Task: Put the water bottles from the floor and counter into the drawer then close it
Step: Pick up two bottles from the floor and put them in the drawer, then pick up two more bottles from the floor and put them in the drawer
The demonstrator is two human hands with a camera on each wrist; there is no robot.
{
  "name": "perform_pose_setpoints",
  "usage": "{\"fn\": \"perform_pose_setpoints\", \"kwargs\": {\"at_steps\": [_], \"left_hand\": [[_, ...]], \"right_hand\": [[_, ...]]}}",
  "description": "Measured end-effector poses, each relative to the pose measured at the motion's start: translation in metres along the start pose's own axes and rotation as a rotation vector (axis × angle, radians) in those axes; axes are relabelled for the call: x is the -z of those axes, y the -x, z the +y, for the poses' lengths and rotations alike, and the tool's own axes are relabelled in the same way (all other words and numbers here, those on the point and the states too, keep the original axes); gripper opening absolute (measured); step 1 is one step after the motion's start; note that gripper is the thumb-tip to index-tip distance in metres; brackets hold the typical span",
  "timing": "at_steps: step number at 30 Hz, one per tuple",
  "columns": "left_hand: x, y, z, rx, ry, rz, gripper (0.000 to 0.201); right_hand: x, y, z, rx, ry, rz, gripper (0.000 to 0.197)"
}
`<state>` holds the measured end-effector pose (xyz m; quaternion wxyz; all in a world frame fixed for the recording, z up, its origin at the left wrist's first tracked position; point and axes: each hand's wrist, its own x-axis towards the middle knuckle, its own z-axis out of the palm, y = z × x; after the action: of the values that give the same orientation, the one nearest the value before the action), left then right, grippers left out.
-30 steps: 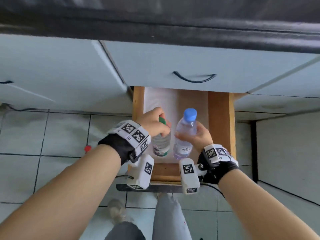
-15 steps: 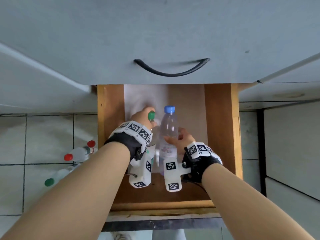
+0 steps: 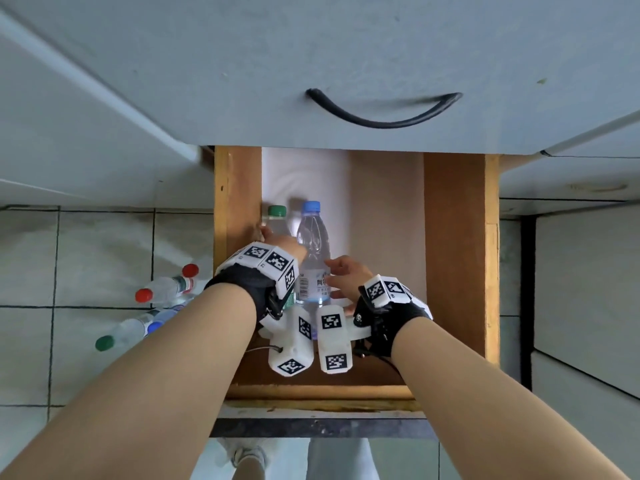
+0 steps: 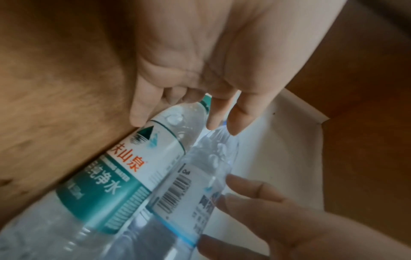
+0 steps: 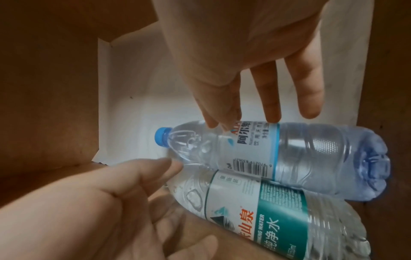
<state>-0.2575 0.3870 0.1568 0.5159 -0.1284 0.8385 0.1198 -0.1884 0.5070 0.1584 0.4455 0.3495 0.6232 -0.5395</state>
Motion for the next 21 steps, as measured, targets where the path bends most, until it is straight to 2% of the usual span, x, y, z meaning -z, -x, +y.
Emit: {"fn": "perform_pose_setpoints", "kwargs": {"at_steps": [6,9,11,13,16,18,21], "left_hand": [[0.006,0.027,0.008,-0.170,0.128,-0.024,0.033],[0.017,0.052,0.009,-0.262,0.376,0.024,0.044],[0.029,0.078,0.006,-0.345,0.508,0.036,0.040],[0.043,0.103,-0.003,-0.435,0.674,0.042,0.035],[0.066,0.140,-0.038,-0.521,0.929,0.065,0.023],[0.080,0.159,-0.075,-0.581,0.996,0.147,0.023],[0.091,0.178,-0.146,-0.605,1.117,0.306,0.027]], "right_hand": [[-0.002,0.006,-0.002,-0.026,0.030,0.010,0.048],[-0.003,0.015,-0.006,-0.035,0.064,0.011,0.046],[-0.005,0.028,-0.015,-0.016,0.084,0.023,0.043],[-0.012,0.045,-0.027,0.074,0.120,0.049,0.040],[-0.034,0.079,-0.046,0.312,0.172,0.066,0.029],[-0.061,0.104,-0.058,0.463,0.218,0.030,0.017],[-0.120,0.131,-0.071,0.591,0.263,-0.069,0.019]]}}
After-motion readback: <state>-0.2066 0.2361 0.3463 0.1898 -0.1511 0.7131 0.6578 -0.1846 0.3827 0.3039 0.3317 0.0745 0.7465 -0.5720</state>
